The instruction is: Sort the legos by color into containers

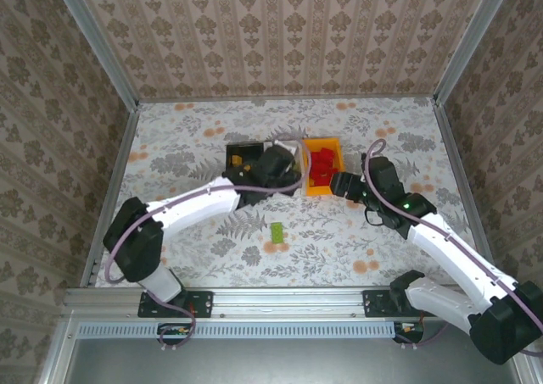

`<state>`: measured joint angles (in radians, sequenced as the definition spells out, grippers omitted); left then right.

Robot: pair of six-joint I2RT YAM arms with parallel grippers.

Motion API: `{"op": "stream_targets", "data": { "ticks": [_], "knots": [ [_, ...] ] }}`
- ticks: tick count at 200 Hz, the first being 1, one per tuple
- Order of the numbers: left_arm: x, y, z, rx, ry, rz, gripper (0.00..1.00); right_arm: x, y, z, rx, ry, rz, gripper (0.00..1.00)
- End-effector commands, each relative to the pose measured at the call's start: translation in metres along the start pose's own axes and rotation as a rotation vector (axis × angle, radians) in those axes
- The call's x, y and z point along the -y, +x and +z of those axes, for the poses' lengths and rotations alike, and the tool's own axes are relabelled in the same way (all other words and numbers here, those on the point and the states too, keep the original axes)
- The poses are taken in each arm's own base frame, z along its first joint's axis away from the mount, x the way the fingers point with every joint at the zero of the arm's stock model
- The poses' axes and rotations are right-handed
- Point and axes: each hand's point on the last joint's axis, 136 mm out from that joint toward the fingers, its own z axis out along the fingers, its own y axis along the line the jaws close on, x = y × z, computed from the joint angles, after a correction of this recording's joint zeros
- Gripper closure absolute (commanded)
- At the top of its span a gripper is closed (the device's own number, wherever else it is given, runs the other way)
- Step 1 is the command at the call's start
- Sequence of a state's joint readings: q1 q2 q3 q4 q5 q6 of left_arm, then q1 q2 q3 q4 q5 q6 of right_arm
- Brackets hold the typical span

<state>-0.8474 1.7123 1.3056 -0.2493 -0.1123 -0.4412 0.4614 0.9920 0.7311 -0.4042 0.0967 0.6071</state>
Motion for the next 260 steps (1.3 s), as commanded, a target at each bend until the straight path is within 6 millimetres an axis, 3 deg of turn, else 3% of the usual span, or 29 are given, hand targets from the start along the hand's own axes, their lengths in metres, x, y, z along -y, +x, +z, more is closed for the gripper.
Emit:
{"op": "stream_targets", "data": {
  "ticks": [1,22,46,67,83,109,123,154,179,203,233,260],
  "knots": [
    [-0.009,0.013,0.028,-0.108,0.0,0.012,0.73,0.002,0.016,-0.002,-0.023,0.011,-0.011,0.2],
    [-0.018,0.012,0.048,-0.14,-0.003,-0.032,0.71,-0.007,0.032,-0.001,-0.049,0.001,-0.051,0.2],
    [-0.018,-0.007,0.045,-0.105,0.018,-0.078,0.51,-0.025,0.054,0.001,-0.078,-0.029,-0.099,0.2],
    [-0.011,-0.036,0.013,-0.003,0.047,-0.093,0.33,-0.04,0.071,0.007,-0.11,-0.051,-0.114,0.2],
    [-0.01,-0.057,-0.023,0.083,0.061,-0.099,0.23,-0.053,0.083,0.013,-0.131,-0.068,-0.135,0.19],
    [-0.017,-0.065,-0.086,0.2,0.069,-0.102,0.12,-0.078,0.1,0.025,-0.166,-0.081,-0.183,0.19],
    [-0.027,-0.055,-0.116,0.24,0.059,-0.111,0.0,-0.092,0.11,0.033,-0.191,-0.084,-0.216,0.19],
    [-0.057,-0.008,-0.162,0.282,0.005,-0.153,0.0,-0.124,0.139,0.051,-0.251,-0.081,-0.303,0.19],
    [-0.087,0.04,-0.179,0.275,-0.07,-0.185,0.0,-0.135,0.161,0.066,-0.3,-0.038,-0.367,0.19],
    [-0.107,0.071,-0.19,0.281,-0.115,-0.218,0.0,-0.13,0.175,0.083,-0.341,0.06,-0.417,0.2],
    [-0.12,0.092,-0.195,0.288,-0.138,-0.251,0.0,-0.109,0.182,0.099,-0.354,0.193,-0.465,0.26],
    [-0.125,0.1,-0.195,0.28,-0.15,-0.261,0.0,-0.096,0.185,0.107,-0.371,0.224,-0.461,0.42]
  ]
}}
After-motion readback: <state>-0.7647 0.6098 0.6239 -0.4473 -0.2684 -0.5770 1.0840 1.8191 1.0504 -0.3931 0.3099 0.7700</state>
